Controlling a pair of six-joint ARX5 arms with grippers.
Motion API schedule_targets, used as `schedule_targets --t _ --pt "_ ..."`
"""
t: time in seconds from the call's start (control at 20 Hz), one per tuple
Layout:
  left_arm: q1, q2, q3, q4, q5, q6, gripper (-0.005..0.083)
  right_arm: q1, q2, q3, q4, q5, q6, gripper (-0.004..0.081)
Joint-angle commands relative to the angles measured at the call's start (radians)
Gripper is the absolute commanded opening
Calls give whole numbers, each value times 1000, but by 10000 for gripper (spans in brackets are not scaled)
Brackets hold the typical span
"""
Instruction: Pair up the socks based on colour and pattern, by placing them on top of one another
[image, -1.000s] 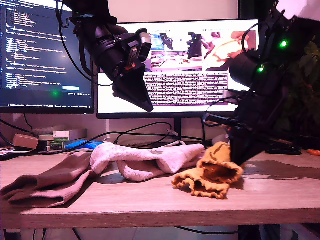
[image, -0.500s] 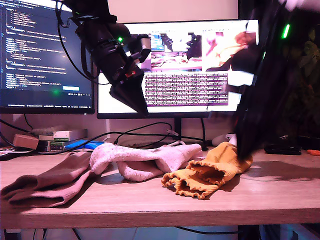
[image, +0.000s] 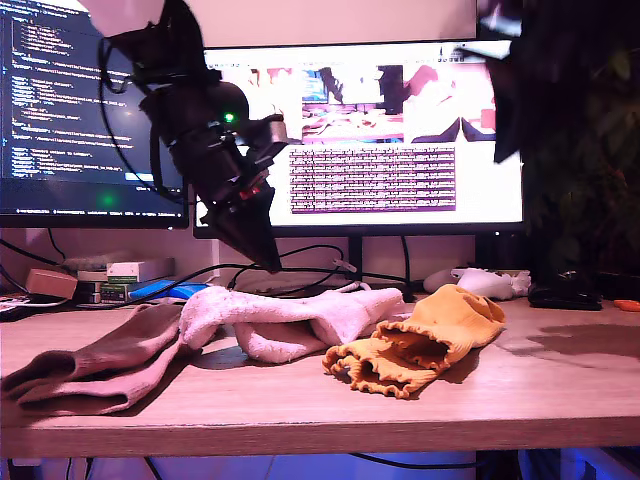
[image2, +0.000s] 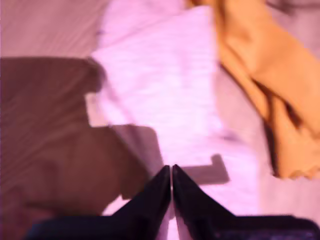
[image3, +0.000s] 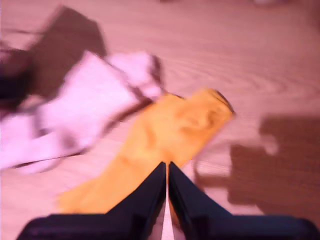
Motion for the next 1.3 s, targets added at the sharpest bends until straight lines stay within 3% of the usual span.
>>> schedule_targets --t 0.0,0.3,0.6,1.25 --pt "-7 -8 -24 38 0 -18 -22 28 -106 -19 -17 28 -3 -13" --pt "-16 -8 -212 229 -3 -81 -22 39 -361 -126 -35 109 -2 -13" --pt "-74 -8 -377 339 -9 -130 -22 39 -532 -193 -143 113 9 -13" --pt "-102 -70 -404 36 -84 -211 -22 38 -575 -193 -164 113 -23 -13"
